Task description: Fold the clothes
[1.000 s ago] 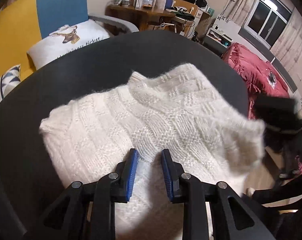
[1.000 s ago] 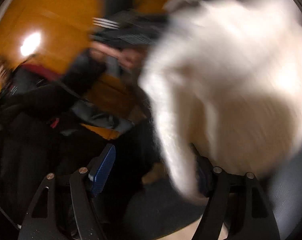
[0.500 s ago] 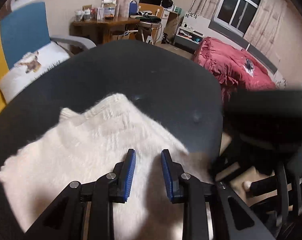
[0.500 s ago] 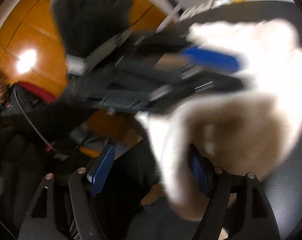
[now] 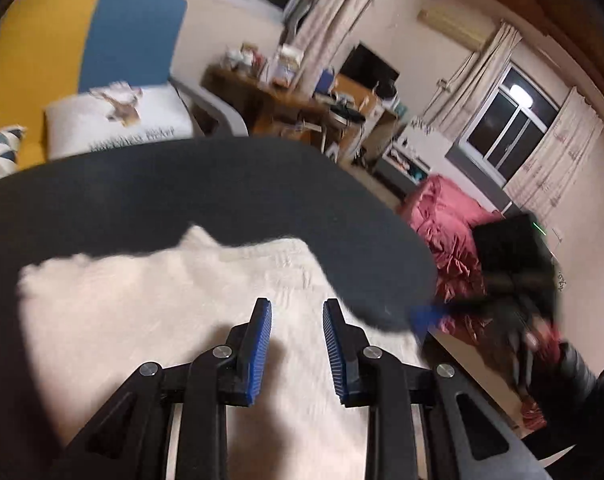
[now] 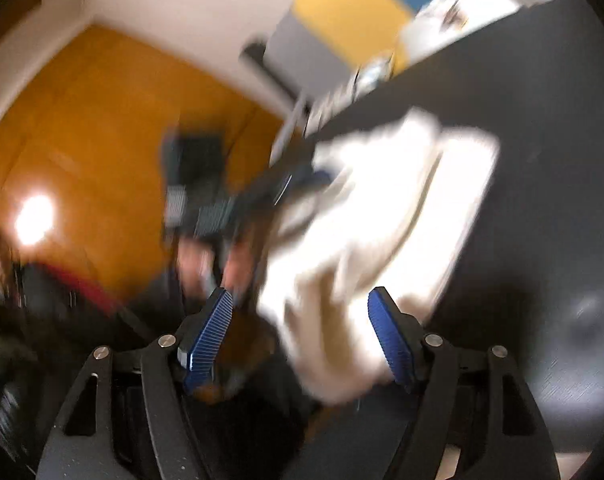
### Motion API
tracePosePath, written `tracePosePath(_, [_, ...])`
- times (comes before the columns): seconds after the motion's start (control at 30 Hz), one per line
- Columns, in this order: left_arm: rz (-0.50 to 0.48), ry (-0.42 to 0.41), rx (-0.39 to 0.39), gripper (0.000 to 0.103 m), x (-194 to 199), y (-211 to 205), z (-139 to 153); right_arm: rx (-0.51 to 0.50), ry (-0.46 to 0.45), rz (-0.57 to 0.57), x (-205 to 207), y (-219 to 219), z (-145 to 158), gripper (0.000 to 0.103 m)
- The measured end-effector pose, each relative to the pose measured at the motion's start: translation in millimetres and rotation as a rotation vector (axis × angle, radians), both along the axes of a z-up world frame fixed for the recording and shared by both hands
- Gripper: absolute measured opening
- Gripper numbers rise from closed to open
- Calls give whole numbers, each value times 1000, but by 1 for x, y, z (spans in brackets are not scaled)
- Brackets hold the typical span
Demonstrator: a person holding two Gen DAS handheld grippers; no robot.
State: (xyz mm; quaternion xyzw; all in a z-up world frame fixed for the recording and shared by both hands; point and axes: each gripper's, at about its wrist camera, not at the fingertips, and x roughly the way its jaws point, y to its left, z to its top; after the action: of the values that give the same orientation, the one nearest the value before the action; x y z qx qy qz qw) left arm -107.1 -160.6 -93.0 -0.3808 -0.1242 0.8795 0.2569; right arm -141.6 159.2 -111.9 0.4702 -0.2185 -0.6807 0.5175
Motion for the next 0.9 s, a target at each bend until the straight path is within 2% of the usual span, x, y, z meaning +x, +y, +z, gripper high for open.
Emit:
tracePosePath(0.1, [-4,38,-49,26,33,-10,1,49,5,-60,-34,-12,-5,73])
tracePosePath(0.13, [-9,38,-53,26,44,-12,-1,68,6,-70,-46,-18,-9,70])
tracePosePath(0.2, [-15,30,-77,26,58,-8,-11,107,-5,-84,-66,-33,-17,55])
tracePosePath(0.27, [-25,31,-91,26,71,-2,-18,143,-42,-86,-77,-50,-28,53])
tracePosePath(0.33, [-36,32,-97,26,82,3,-24,189,-38,-71,-81,-61,-36,49])
tracePosePath(0.4, [-38,41,-102,26,98,0,-25,245,-22,-56,-79,-62,-44,18])
tracePosePath(0.47, [-52,44,-128,26,102,3,-28,315,33,-38,-69,-71,-41,15])
tracePosePath(0.53, [-81,33,-152,26,105,5,-31,374,120,-20,-61,-80,-23,14])
tracePosePath(0.6, [-119,-4,-181,26,107,7,-40,367,239,-45,-55,-74,14,13])
tracePosePath(0.7, [-138,-45,-224,26,109,9,-52,418,307,-98,-63,-59,26,13])
tracePosePath(0.77, [-151,-68,-224,26,107,9,-52,498,278,-90,-71,-62,-1,13])
tracePosePath(0.83, [-183,-91,-192,26,105,7,-45,536,226,-76,-76,-66,-33,13])
tracePosePath(0.9, [-198,-68,-97,26,100,-1,-25,494,196,-94,-80,-59,-47,13])
